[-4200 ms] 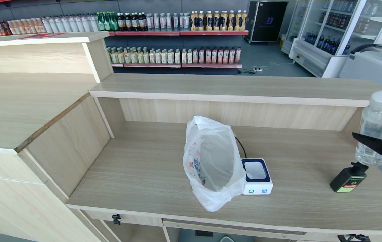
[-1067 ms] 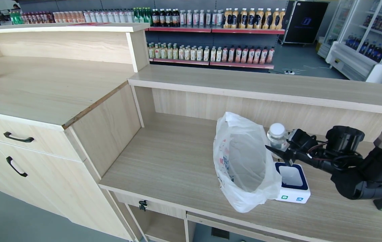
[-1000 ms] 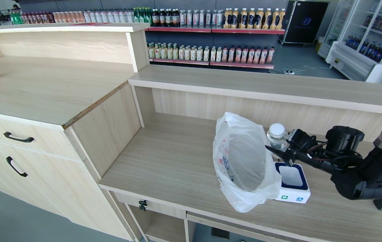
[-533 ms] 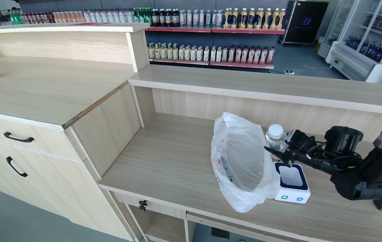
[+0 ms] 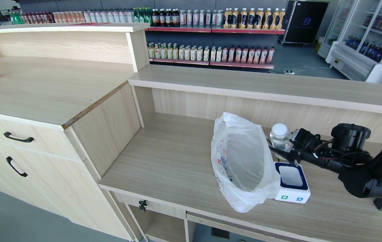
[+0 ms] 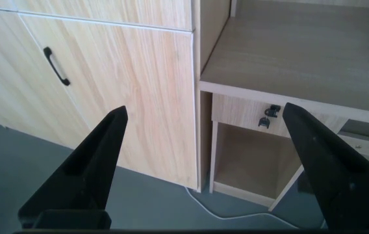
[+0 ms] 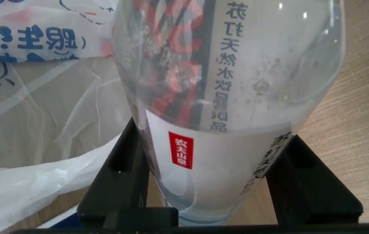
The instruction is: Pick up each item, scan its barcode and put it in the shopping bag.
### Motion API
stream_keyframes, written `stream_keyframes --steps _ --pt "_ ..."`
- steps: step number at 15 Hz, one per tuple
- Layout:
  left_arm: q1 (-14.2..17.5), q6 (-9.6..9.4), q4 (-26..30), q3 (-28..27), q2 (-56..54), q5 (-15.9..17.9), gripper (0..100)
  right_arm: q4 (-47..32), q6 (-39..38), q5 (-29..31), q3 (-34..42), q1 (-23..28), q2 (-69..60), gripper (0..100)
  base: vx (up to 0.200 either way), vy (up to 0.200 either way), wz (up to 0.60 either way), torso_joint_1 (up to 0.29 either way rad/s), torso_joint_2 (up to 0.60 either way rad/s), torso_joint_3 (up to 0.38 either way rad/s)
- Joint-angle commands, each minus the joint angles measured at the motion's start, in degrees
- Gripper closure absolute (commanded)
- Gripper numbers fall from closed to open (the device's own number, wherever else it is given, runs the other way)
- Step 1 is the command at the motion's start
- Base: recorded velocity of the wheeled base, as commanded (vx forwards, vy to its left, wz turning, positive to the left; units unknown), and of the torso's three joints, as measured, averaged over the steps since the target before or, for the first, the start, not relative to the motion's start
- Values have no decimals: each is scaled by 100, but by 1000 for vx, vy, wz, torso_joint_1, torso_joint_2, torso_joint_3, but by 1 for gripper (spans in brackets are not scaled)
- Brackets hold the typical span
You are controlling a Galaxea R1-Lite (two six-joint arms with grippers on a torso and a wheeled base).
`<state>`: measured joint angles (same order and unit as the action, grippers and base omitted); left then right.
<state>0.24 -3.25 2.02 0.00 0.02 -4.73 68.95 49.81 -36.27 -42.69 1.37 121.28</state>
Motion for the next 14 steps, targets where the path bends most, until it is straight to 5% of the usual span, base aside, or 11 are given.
stream_keyframes --steps 1,5,8,10,12,14 --pt "2 0 0 0 -2 -2 0 -4 -24 -3 -46 4 -131 100 0 0 0 0 0 0" --pt "2 0 0 0 -2 -2 0 -602 -1659 577 -1048 -347 -1098 100 0 0 0 0 0 0" --pt "2 0 0 0 -2 -2 0 -1630 -2757 1895 -1874 -409 -1599 100 0 0 0 0 0 0" --pt "2 0 0 0 -2 -2 0 -2158 -3214 2836 -1584 -479 -1916 100 0 0 0 0 0 0" --pt "2 0 0 0 -2 -2 0 -3212 -3715 4391 -1110 -884 -2636 100 0 0 0 0 0 0" --pt "2 0 0 0 -2 -2 0 -4030 -3759 4558 -987 -980 -3164 100 0 0 0 0 0 0"
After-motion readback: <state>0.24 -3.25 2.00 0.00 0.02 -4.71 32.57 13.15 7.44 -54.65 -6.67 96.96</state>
